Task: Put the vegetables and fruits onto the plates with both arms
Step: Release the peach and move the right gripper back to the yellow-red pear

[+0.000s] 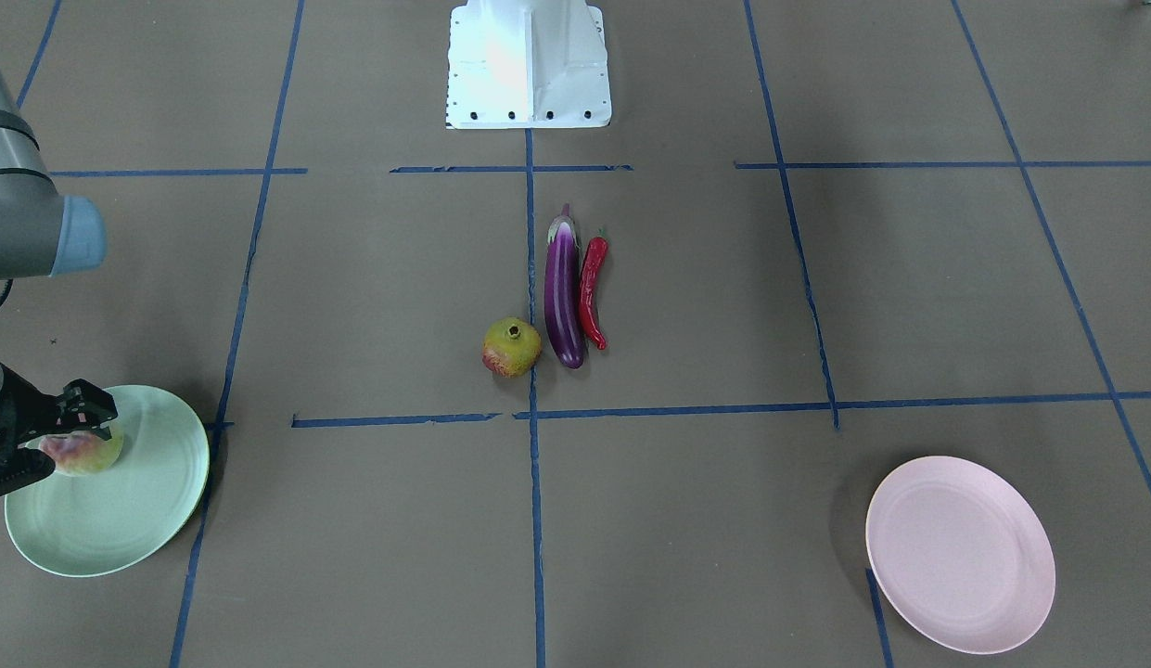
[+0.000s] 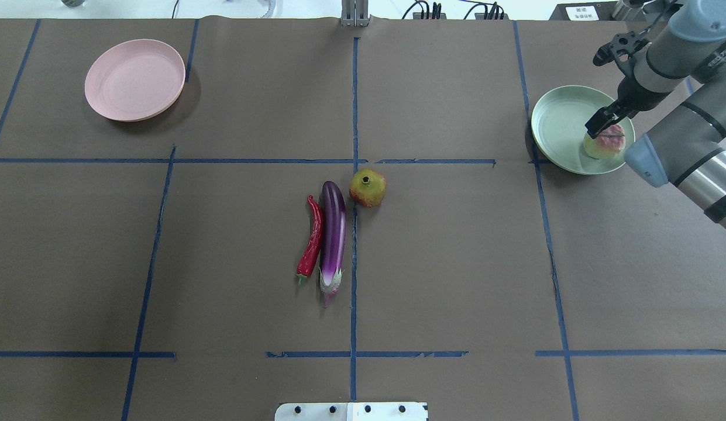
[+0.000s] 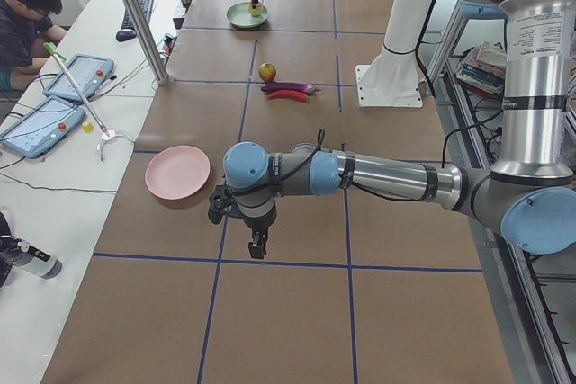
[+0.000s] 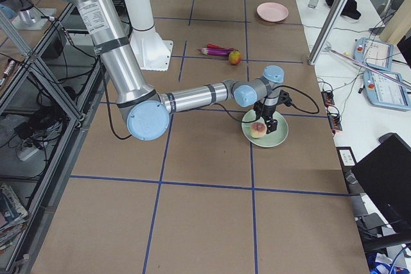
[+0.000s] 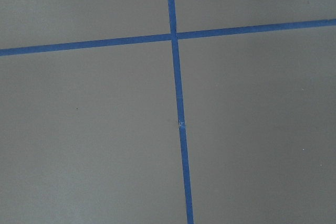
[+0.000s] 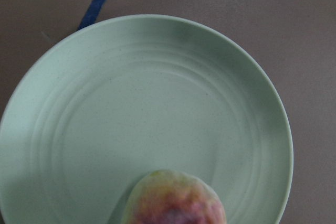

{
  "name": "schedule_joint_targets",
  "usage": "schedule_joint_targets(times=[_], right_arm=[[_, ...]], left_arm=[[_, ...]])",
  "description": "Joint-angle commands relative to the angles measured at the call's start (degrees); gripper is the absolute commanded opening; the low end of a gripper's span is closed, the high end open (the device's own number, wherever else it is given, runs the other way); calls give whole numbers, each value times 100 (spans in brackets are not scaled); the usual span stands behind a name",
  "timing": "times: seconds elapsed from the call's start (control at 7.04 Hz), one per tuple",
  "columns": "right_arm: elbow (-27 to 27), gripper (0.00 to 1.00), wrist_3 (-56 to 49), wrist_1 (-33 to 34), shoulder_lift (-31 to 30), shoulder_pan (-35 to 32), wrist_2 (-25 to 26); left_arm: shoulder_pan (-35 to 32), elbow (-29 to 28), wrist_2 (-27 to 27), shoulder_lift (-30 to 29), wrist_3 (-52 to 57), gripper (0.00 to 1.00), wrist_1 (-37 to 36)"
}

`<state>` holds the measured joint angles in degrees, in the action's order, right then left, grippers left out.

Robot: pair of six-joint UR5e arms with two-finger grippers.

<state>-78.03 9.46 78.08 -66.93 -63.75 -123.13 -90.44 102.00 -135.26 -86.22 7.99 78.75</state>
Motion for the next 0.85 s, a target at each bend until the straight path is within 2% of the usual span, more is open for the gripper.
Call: schedule_joint_targets(times=[0.0,0.28,0.43,0.71], right_arm=[[-185,100,561,164,214,-243,-545],[-466,99,1765,112,967,448,-475],[-572,99,2597,111,1275,808,-170],[-564,99,3942,190,2030,1940,795]], left_arm=[[0,91,0,0,1,100,-8],[0,92,0,0,1,100,0],[0,83,0,0,1,100,-8],[0,74,0,0,1,100,-9]])
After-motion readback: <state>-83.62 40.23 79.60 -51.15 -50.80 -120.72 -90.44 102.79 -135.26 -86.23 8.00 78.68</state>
